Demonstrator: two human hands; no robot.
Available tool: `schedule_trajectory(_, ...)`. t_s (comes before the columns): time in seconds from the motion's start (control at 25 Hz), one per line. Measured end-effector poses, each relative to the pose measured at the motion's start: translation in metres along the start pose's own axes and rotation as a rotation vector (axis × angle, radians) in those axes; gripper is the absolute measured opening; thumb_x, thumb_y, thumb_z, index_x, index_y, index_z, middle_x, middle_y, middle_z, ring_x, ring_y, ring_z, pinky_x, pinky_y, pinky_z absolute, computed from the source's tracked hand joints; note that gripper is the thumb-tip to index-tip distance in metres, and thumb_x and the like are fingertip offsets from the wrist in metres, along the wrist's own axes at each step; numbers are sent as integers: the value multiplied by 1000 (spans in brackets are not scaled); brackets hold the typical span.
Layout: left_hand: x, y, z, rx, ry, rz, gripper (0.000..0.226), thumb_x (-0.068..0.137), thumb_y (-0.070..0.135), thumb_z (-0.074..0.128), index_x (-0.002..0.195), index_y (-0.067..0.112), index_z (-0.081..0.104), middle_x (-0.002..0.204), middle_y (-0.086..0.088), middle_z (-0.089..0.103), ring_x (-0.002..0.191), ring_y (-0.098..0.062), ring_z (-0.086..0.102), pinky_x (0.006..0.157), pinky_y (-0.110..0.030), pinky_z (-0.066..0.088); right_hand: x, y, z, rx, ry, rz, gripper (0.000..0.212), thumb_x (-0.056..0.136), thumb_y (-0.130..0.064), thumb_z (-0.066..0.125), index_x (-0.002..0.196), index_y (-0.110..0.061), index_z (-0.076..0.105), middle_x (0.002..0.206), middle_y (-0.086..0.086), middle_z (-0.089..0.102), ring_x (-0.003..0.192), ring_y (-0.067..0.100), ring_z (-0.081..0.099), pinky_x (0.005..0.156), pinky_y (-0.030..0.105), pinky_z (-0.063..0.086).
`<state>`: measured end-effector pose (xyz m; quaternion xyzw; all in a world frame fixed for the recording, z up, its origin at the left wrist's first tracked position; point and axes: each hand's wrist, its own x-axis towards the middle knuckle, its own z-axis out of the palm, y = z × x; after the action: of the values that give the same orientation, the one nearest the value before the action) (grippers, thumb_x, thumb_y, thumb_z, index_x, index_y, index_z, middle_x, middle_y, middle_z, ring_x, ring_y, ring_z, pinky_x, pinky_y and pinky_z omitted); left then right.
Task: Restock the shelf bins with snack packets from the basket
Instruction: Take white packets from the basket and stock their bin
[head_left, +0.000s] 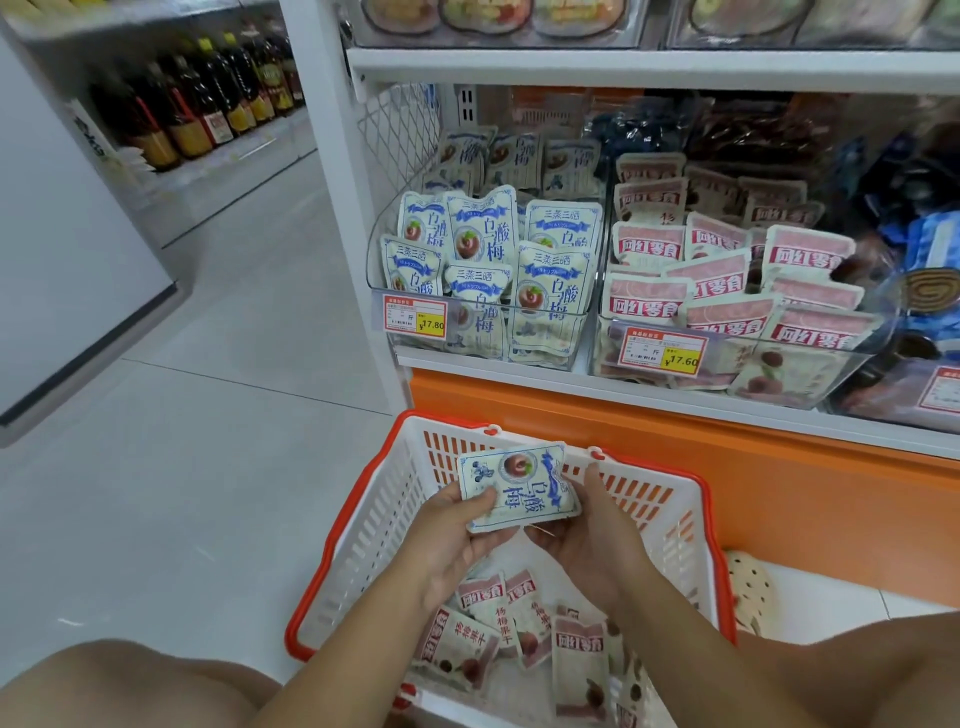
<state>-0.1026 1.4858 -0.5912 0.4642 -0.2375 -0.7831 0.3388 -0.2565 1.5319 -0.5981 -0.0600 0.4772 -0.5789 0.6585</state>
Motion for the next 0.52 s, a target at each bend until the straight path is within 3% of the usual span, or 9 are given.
schedule_trajectory(0.08,-6,4,7,-15,-2,21,29,93,1,58,122,0,58,110,-20,71,102,-33,68,68,-33,61,-6,-5,4,-37,-45,-37,55,100,-48,37,118,-5,64,110,19,70,91,27,65,81,37,52)
schedule_trajectory(0.2,-16,13,15,34,-14,69,27,93,5,59,120,6,61,109,-16,72,100,-30,70,73,-34,61,-18,-17,15,-243,-101,-158,37,93,-30,58,121,-7,63,110,14,72,94,25,69,77,33,53)
schedule_trajectory(0.32,-28,42,29,295,-52,185,25,92,12,62,117,13,65,103,-6,75,96,-21,72,78,-33,58,-29,-52,37,-405,-81,-270,31,87,-11,68,117,-7,62,102,11,75,92,26,71,78,36,56)
schedule_trajectory(0.4,-37,75,44,450,-75,294,21,92,15,64,113,17,67,98,-1,76,89,-15,72,73,-28,58,-38,-90,58,-486,-100,-361,29,85,-5,70,113,-8,64,99,11,75,92,27,71,83,40,57)
schedule_trajectory(0.52,-42,127,68,617,-45,528,18,93,20,64,110,20,69,98,3,75,89,-9,71,75,-25,58,-46,-151,88,-546,-102,-552,28,83,-6,72,108,-14,65,96,6,76,84,20,73,68,29,57)
